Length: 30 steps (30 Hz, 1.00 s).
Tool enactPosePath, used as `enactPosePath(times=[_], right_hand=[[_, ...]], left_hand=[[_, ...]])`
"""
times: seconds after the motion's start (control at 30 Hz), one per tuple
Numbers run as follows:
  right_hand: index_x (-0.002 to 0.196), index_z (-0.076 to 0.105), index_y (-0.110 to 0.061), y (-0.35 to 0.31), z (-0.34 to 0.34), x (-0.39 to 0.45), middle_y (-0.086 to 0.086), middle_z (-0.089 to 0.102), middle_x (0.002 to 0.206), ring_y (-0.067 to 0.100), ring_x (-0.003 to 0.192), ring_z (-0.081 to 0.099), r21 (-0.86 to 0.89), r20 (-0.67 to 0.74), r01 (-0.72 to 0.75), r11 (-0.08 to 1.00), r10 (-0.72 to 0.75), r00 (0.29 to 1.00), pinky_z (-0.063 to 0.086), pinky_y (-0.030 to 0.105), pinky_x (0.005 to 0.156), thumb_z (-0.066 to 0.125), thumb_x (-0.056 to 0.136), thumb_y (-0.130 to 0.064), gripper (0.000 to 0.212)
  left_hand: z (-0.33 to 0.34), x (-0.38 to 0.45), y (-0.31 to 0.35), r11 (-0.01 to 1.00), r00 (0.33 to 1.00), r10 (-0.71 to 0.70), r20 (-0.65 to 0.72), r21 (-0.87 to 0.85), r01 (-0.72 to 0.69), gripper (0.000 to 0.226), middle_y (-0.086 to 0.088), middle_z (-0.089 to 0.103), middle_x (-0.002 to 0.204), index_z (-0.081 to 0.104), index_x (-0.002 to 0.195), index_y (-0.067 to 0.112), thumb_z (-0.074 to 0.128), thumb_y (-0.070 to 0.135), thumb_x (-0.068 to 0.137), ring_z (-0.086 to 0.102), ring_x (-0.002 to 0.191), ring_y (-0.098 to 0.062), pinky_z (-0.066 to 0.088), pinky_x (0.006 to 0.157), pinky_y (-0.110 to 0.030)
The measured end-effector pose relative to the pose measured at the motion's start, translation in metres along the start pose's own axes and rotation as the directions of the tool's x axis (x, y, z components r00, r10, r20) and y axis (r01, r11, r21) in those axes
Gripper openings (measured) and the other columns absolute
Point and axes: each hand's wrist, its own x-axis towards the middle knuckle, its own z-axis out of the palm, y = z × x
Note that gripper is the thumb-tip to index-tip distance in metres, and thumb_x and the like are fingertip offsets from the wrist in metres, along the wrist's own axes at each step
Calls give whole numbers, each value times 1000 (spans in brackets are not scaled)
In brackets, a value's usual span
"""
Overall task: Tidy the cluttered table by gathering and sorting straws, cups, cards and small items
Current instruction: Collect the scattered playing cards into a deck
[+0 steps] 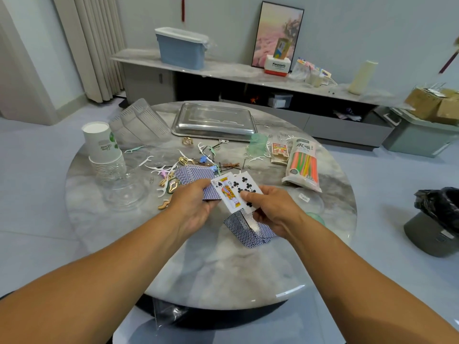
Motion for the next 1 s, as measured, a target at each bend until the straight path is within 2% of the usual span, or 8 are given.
enactPosePath(times=[0.13,0.23,0.43,0.5,0.6,0.63,0.87,1.0], right_hand=[[115,69,-9,-3,-20,7,9,73,96,20,72,68,-424,-285,166,890,-305,909,52,29,55,62,97,-10,19],[113,66,-10,11,-32,6,12,58,111,35,97,59,-940,-92,122,318,-581,808,49,39,71,50,96,-6,23],[133,48,-30,37,-9,-4,11,55,120,36,113,52,-947,222,160,-278,-209,952,40,47,92,39,102,-25,33],[124,52,-24,28,-6,-5,14,61,115,36,104,58,-988,144,116,-106,-318,937,41,46,86,34,104,-28,27],[104,70,-12,4,3,-9,8,73,99,25,83,68,-573,-91,160,804,-257,962,50,35,74,40,103,-56,53],[103,72,-16,-2,6,-10,2,75,92,18,75,71,-331,-75,157,930,-192,979,51,32,67,52,97,-60,49],[78,64,-8,1,-1,3,1,62,61,3,40,49,-25,-86,107,994,-109,990,39,17,40,75,91,-15,18],[90,72,-5,8,-28,14,6,72,82,15,70,64,-327,-227,44,944,-123,966,54,33,69,79,87,-19,16]], left_hand=[[-4,5,-2,996,999,26,-46,87,-22,27,-25,68,117,52,129,-8,48,-6,102,69,101,-34,60,84,-44],[-4,4,-4,993,999,30,-37,119,-25,30,-22,69,114,54,128,-2,55,-6,98,70,101,-35,61,81,-44],[-4,4,-9,977,999,38,-38,213,-30,39,-17,74,107,63,115,0,77,-8,80,74,94,-33,60,84,-52],[-5,3,-14,962,999,47,-25,269,-38,37,-16,76,104,66,110,0,80,-7,76,74,93,-32,59,89,-54],[-6,0,-18,950,999,50,20,308,-54,38,-15,77,98,69,108,0,82,-8,73,75,92,-33,59,89,-53],[-5,-1,-19,948,998,39,55,313,-54,37,-15,77,97,70,108,1,81,-8,74,75,93,-34,59,90,-52],[-1,-7,-16,984,978,-118,174,154,92,16,-22,76,94,64,109,-5,56,0,96,76,84,-32,64,71,-46],[-4,-3,-9,982,990,-88,109,176,68,20,-26,73,107,58,118,-6,47,-3,102,73,97,-35,60,75,-47]])
